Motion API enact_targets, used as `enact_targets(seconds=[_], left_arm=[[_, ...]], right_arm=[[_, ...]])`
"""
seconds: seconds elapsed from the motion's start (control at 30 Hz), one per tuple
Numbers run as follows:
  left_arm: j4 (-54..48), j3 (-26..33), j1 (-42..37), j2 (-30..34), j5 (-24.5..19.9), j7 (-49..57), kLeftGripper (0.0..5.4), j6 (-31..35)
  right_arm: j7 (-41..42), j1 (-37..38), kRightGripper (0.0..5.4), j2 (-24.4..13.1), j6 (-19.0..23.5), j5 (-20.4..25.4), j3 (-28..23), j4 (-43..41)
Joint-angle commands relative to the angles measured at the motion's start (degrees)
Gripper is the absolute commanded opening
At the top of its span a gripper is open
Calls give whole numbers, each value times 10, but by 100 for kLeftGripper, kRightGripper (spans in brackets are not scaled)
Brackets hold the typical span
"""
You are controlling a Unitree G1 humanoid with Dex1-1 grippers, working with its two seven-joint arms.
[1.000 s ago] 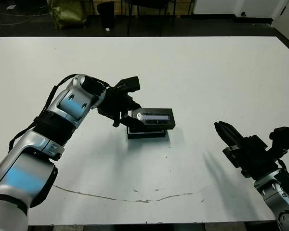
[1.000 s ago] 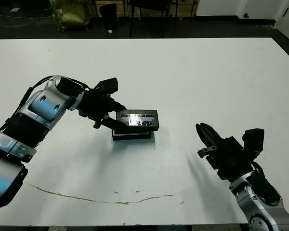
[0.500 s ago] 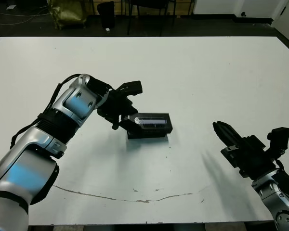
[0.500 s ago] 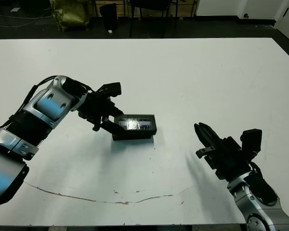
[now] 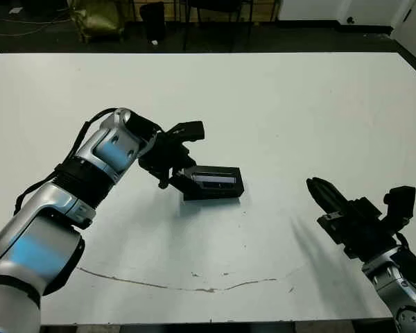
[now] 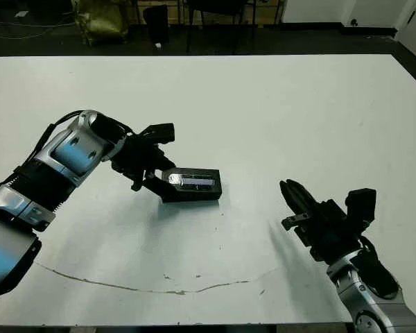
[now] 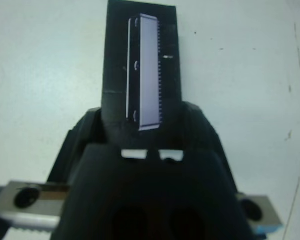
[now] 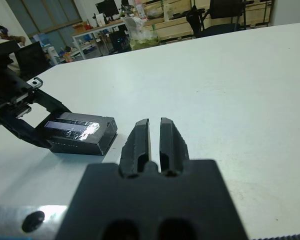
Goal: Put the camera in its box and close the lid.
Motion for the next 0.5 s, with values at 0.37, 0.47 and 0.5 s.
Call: enact_targets(seconds=[0.37,0.47,0.5], left_arm=[[8,-12,22,6,8,-5,229,16],[9,-11,32,7,6,-4,229,18],[10,-11,35,7,6,-3,229,18]], right_arm=[[1,12,0,-2,12,11,-7,4],[3,15,0,0,12,17,-8,2],[4,16,0,1,12,18,-8,2]])
